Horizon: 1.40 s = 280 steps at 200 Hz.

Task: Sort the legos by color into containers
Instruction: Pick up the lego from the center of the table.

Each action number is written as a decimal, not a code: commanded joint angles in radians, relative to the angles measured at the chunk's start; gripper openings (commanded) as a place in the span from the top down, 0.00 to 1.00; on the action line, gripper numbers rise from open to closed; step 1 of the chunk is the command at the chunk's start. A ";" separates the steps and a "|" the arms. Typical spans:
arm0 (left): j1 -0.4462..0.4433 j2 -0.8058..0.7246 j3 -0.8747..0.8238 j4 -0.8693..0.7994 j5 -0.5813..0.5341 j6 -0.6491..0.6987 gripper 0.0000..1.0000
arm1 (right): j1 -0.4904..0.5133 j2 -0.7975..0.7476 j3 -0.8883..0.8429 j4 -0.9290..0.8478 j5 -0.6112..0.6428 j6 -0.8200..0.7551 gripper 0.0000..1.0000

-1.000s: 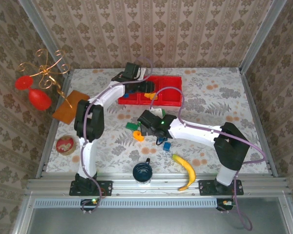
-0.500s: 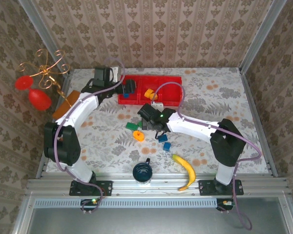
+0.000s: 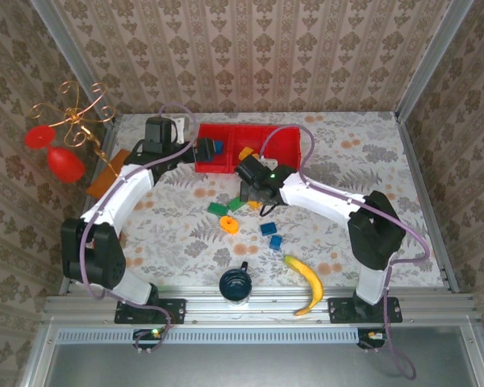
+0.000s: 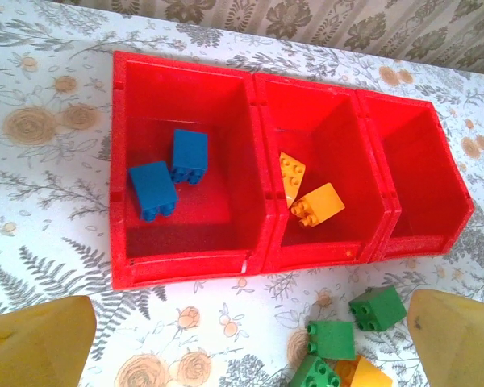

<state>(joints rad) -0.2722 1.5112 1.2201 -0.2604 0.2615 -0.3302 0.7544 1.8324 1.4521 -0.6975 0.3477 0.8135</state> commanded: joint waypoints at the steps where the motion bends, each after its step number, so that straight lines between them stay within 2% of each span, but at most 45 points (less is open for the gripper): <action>1: 0.011 -0.062 -0.026 -0.002 -0.006 0.041 0.00 | -0.033 0.025 0.037 -0.063 -0.024 -0.013 0.07; 81: 0.012 -0.077 -0.063 0.012 0.006 0.053 0.00 | -0.132 0.105 0.092 -0.043 -0.102 -0.113 0.17; 146: 0.011 -0.099 -0.124 0.051 -0.037 0.052 0.00 | -0.179 0.179 0.142 0.002 -0.142 -0.184 0.19; 234: 0.011 -0.104 -0.156 0.065 -0.059 0.051 0.00 | -0.182 0.274 0.203 0.007 -0.172 -0.234 0.19; 280: 0.014 -0.106 -0.158 0.061 -0.076 0.056 0.00 | -0.188 0.318 0.248 -0.017 -0.161 -0.252 0.25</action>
<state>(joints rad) -0.2665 1.4353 1.0714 -0.2153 0.2035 -0.2905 0.5735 2.1273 1.6684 -0.6834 0.1886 0.5781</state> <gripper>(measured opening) 0.999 0.763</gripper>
